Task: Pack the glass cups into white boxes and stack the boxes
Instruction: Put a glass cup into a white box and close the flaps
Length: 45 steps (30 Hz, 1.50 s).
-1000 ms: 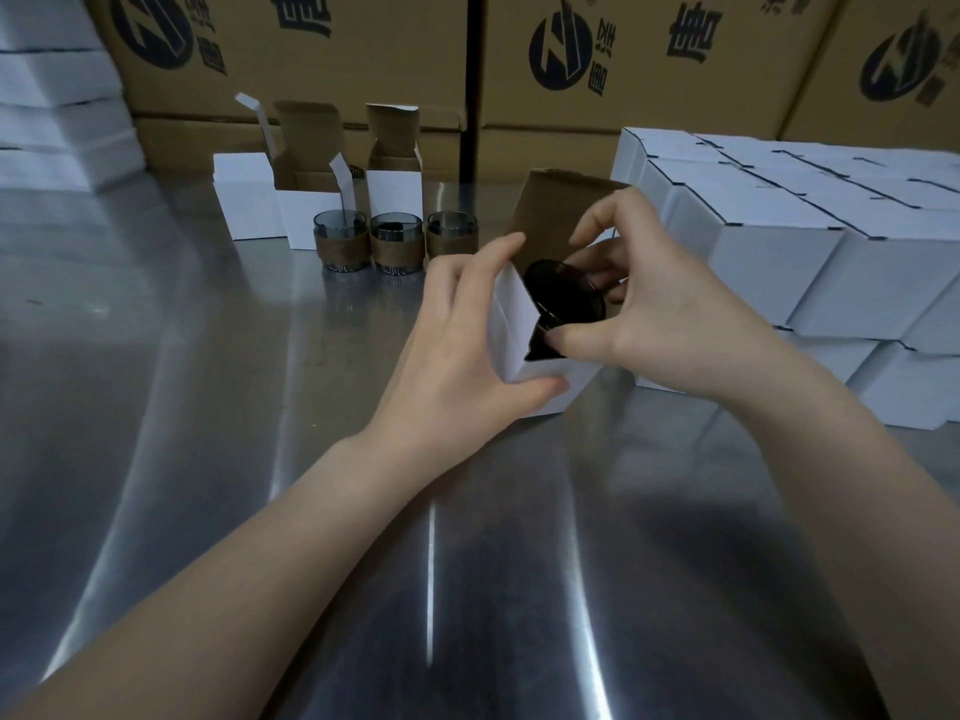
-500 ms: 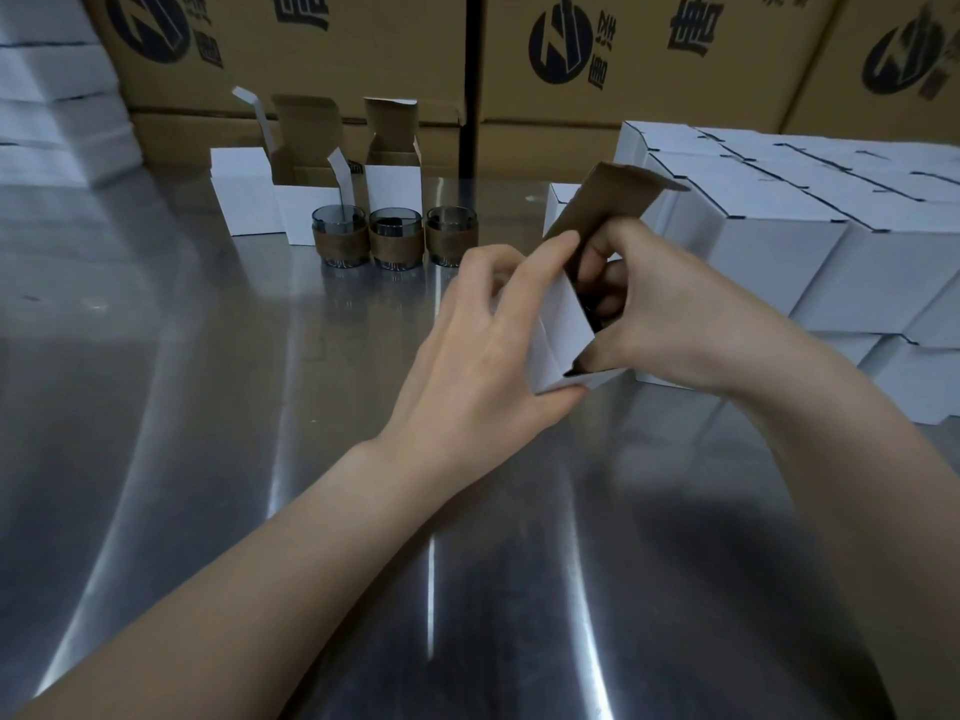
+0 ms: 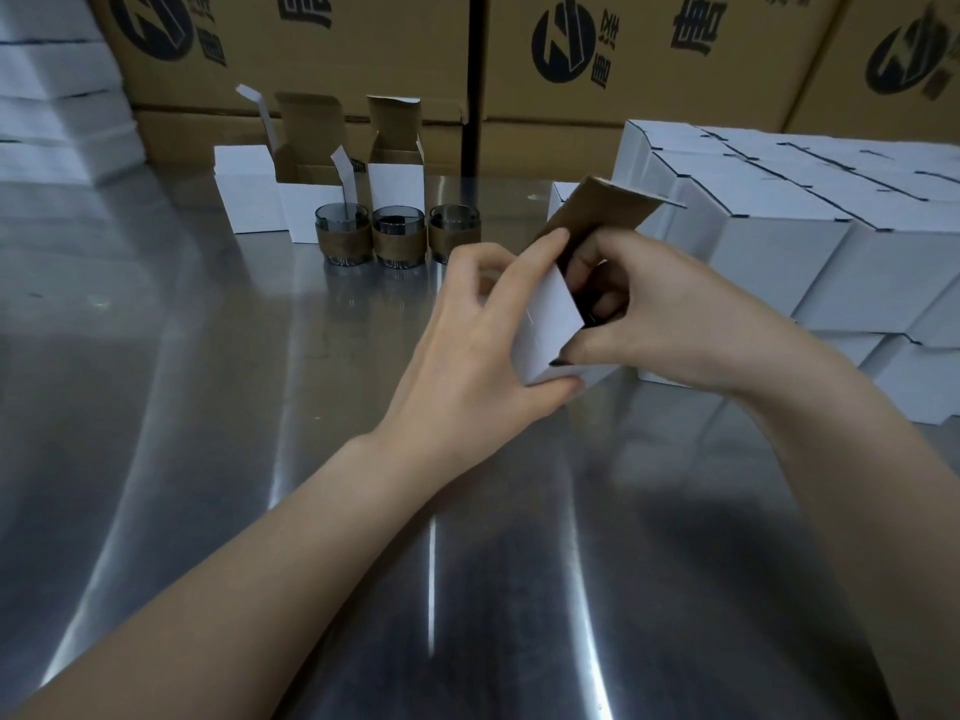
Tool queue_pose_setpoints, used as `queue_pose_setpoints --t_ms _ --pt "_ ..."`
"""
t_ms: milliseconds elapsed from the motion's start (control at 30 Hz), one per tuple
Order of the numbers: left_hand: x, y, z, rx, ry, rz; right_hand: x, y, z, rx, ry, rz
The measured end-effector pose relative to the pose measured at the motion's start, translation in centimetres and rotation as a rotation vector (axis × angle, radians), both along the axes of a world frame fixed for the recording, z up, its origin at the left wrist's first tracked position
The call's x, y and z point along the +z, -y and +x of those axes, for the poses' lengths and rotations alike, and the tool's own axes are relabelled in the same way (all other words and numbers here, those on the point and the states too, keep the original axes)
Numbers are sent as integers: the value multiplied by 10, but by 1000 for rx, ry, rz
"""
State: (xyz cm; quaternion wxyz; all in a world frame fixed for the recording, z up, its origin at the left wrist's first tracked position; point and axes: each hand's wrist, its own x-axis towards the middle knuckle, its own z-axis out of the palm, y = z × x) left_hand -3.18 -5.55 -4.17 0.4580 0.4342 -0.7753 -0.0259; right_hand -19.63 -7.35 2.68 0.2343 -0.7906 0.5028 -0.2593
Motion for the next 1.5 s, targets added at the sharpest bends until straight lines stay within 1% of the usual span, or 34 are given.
queue_pose_setpoints --t_ms 133,267,367,433,500,667,733,833,900,1000,1167,1333,1367,1500 --pt "-3 4 4 -2 -63 53 -1 2 -1 -26 57 -59" --pt "-5 7 9 -3 -143 138 -6 11 -1 -79 297 -161" --pt "-7 9 12 -7 -187 210 -8 14 0 -170 377 -257" --pt "-8 11 13 -6 -206 260 -11 17 -1 -217 411 -274" --pt "-9 13 14 -13 -240 303 -16 22 -1 -237 450 -230" --pt "-8 14 16 -7 -290 389 -25 27 0 -215 537 5" --pt "-8 14 17 -27 -298 432 -28 28 1 -208 546 45" --pt "-5 13 17 -93 -400 495 -33 28 4 -198 514 74" --pt "-4 14 15 -84 -457 503 -35 28 4 -182 497 98" --pt "-3 16 14 -44 -445 507 -38 29 4 -173 480 133" --pt "1 16 12 -70 -522 507 -43 30 4 -146 549 178" --pt "3 12 12 -141 -753 477 -42 30 6 -101 529 162" --pt "3 13 13 -162 -774 482 -42 30 6 -96 524 157" --pt "2 14 15 -157 -716 491 -41 30 5 -77 497 148"
